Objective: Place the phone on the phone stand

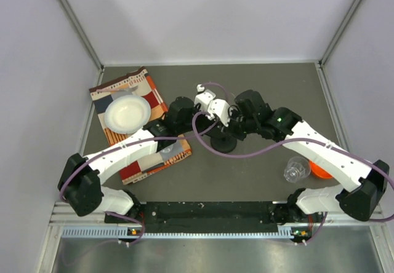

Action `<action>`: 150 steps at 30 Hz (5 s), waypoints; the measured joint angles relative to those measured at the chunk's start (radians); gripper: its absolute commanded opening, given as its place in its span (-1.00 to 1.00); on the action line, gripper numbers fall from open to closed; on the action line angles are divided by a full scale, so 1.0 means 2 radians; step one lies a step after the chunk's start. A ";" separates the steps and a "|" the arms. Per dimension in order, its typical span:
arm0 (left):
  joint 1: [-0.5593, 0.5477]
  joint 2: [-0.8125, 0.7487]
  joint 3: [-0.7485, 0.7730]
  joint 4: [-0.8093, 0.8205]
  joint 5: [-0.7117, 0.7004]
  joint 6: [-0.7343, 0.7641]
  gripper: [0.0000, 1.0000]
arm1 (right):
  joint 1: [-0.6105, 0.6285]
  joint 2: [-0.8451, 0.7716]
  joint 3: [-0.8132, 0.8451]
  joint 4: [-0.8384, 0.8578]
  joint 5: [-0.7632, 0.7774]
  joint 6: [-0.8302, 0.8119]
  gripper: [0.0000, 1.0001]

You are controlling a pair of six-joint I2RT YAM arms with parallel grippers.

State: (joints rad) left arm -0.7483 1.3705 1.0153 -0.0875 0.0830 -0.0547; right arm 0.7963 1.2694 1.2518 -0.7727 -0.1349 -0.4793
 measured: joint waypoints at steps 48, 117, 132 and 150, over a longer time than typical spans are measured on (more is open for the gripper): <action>0.004 0.054 0.102 -0.126 0.036 0.076 -0.08 | 0.114 0.036 -0.011 0.048 0.067 -0.349 -1.00; 0.004 -0.203 -0.127 0.113 0.451 -0.072 -1.00 | -0.052 -0.221 -0.168 0.324 -0.260 0.466 0.23; 0.005 -0.202 -0.134 0.160 0.462 -0.109 -1.00 | -0.053 -0.215 -0.206 0.476 -0.328 0.522 -0.44; 0.011 -0.182 -0.134 0.149 0.453 -0.126 -0.28 | -0.026 -0.189 -0.192 0.430 -0.284 0.435 -1.00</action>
State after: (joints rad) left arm -0.7258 1.0065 0.7479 0.2100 0.9890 -0.3069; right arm 0.7448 0.8906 0.8680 0.0872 -0.7036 0.3904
